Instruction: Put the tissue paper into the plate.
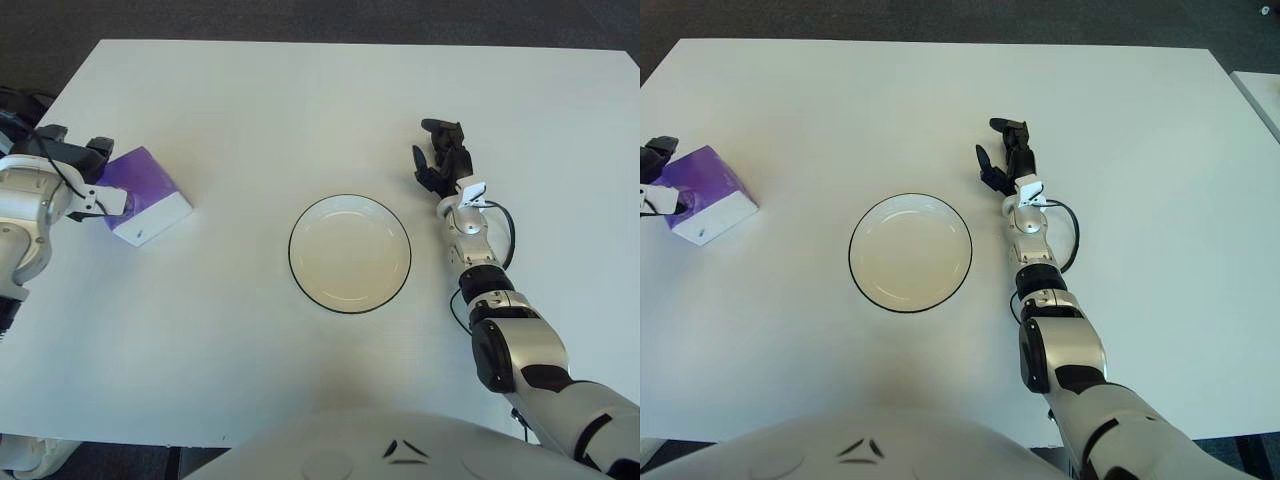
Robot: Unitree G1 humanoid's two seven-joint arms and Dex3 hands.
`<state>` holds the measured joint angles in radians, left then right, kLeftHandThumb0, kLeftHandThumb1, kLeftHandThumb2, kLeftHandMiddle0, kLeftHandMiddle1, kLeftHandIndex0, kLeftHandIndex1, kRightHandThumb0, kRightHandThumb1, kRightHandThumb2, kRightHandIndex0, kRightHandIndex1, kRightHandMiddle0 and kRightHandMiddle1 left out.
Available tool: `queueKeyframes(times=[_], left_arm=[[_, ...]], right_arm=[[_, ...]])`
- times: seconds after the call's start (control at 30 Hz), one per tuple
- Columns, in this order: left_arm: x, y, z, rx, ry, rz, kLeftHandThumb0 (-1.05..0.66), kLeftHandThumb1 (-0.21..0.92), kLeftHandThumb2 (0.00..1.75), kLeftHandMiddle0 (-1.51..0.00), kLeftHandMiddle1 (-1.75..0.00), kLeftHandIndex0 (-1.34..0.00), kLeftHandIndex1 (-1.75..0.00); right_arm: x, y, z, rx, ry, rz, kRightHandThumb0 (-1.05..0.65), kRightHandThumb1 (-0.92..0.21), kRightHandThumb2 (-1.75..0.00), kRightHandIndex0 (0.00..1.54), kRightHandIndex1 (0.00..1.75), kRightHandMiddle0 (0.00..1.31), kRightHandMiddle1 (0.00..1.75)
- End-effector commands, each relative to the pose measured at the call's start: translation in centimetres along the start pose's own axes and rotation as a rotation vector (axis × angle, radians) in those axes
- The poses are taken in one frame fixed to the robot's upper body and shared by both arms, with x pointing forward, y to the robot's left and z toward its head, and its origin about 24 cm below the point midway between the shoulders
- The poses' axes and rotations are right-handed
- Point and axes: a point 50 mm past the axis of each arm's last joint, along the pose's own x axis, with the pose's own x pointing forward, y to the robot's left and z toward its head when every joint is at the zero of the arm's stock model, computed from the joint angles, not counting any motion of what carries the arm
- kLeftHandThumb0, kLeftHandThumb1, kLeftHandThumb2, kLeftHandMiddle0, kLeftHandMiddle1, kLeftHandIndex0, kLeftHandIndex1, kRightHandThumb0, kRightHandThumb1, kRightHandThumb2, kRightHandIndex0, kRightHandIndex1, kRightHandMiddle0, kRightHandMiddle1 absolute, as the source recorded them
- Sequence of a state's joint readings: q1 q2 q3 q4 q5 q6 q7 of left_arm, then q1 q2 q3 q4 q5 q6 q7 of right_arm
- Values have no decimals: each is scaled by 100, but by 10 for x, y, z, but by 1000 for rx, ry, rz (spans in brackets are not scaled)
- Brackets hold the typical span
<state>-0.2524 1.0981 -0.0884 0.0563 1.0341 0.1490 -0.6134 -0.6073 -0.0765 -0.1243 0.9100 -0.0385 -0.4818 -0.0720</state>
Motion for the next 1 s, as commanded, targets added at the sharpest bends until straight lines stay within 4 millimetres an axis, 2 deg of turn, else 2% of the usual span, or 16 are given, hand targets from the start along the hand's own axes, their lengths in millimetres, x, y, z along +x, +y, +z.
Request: queueKeyframes(times=[0.0,0.43,0.97], left_arm=[[1,-6,5,-7,-21,26,-105,92,56,0,0,0,0],[5,-2,14,-38,-70,113,-103,92,50,0,0,0,0],[8,-3,19,-78,-116,71,-99,92,46,0,0,0,0]], right_arm=[[-48,-6,-68,1,337,-17,-61,-78,-60,34,40,4,114],[-48,-6,-68,3,338,-19,-63,-80,-57,33,40,4,114],[-49,-9,-69,18,343,-43,-62,-80,-57,32,39,4,113]])
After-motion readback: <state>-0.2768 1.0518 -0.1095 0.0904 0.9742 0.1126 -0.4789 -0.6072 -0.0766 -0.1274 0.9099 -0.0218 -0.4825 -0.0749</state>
